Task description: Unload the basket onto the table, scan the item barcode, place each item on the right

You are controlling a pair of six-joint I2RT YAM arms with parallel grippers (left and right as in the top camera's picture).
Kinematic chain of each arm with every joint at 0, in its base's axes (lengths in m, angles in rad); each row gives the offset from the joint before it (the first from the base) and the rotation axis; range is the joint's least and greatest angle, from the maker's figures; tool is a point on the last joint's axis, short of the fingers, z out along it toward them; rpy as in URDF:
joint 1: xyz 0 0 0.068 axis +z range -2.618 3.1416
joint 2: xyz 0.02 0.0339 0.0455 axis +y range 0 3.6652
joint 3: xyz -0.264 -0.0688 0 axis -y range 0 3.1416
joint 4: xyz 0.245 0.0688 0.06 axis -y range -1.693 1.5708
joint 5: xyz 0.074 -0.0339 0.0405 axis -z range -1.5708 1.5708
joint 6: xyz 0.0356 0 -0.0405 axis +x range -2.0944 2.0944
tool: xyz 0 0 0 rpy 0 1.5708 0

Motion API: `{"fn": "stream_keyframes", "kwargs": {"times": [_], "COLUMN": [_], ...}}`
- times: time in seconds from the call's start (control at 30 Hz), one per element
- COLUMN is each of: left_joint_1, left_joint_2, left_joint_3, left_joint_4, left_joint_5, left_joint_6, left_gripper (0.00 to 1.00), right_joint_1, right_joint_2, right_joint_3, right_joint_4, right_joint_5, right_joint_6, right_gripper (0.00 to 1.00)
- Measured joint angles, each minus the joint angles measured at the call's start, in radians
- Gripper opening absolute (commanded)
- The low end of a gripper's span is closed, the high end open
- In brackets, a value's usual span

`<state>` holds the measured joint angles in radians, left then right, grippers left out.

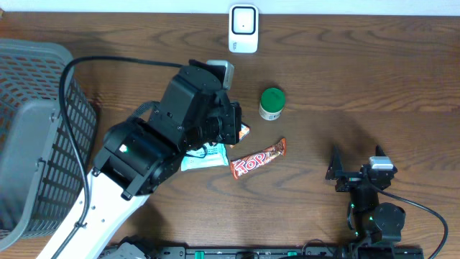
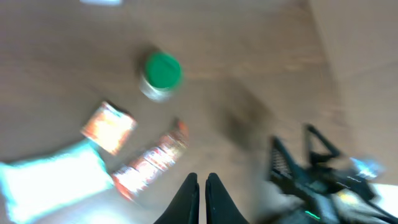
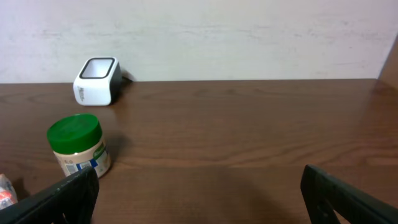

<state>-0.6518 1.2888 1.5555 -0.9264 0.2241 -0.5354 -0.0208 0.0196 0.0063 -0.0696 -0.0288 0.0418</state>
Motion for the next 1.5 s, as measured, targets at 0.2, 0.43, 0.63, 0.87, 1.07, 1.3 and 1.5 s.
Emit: {"fn": "stream_keyframes", "kwargs": {"times": [0.2, 0.43, 0.63, 0.87, 1.07, 1.3, 1.5], "left_joint_1": [0.008, 0.008, 0.008, 0.008, 0.008, 0.008, 0.008], "left_joint_2": [0.006, 0.006, 0.006, 0.006, 0.006, 0.006, 0.007], "left_joint_3": [-0.001, -0.001, -0.001, -0.001, -0.001, -0.001, -0.003], "left_joint_4": [-0.013, -0.013, -0.013, -0.019, -0.052, -0.064, 0.049], "left_joint_5": [0.198, 0.262, 0.275, 0.275, 0.194, 0.032, -0.033], "left_joint_6": [-0.209, -0.594, -0.893, -0.980, -0.824, -0.665, -0.434], "left_gripper": [0.07, 0.07, 0.07, 0.07, 0.07, 0.07, 0.07], "right_joint_1": [0.000, 0.000, 0.000, 0.000, 0.000, 0.000, 0.000], "right_joint_2": [0.000, 0.000, 0.000, 0.000, 0.000, 0.000, 0.000], "right_joint_3": [0.000, 0.000, 0.000, 0.000, 0.000, 0.000, 0.000], "right_joint_4": [0.000, 0.000, 0.000, 0.000, 0.000, 0.000, 0.000], "right_joint_5": [0.000, 0.000, 0.000, 0.000, 0.000, 0.000, 0.000], "right_joint_6": [0.000, 0.000, 0.000, 0.000, 0.000, 0.000, 0.000], "right_gripper": [0.99, 0.99, 0.99, 0.99, 0.99, 0.99, 0.99]}}
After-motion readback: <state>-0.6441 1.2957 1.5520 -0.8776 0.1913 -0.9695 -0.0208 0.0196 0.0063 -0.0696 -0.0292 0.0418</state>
